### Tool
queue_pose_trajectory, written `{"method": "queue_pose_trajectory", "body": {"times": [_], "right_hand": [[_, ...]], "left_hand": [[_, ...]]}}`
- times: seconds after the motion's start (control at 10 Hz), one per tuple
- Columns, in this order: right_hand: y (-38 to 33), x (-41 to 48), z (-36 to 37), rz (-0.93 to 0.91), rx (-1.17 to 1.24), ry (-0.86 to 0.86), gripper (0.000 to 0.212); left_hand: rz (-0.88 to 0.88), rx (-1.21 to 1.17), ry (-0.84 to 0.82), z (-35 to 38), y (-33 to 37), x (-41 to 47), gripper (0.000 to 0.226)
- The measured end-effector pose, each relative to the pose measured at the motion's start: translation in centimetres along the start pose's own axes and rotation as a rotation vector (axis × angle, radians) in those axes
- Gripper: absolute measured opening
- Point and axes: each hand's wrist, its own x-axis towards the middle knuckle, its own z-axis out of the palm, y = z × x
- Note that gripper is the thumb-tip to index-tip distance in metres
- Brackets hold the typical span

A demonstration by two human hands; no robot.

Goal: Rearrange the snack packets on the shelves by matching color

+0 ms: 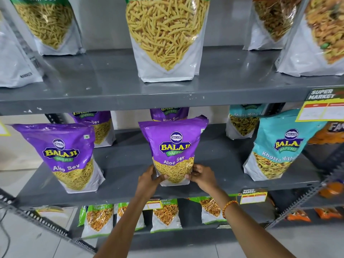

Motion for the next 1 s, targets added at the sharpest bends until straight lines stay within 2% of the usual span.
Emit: {"method": "queue_pose_trajectory", "body": {"times": [0.5, 0.8, 0.9, 1.0], "right_hand": [[-0.4, -1.0, 0.5, -0.025, -0.019, 0.077, 0.029], [-0.3, -0.8, 0.9, 0.020, -0.006, 0.100, 0.033], [0.0, -0.8, 1.0, 0.059, 0.027, 0.066, 0.037], [0.1, -0.3, 1.6, 0.065, 0.113, 0.141, 0.067]], "left_hand": [[0.010, 0.052, 0.016, 0.4, 0.5, -0.5, 0.055], [0.010, 0.020, -0.018, 0.2, -0.3, -0.3, 0.050], [0.026, 0.050, -0.055, 0.0, -0.7, -0.1, 0.051], [0.069, 0.065, 0.000, -0.3, -0.1, -0.9, 0.069]]}}
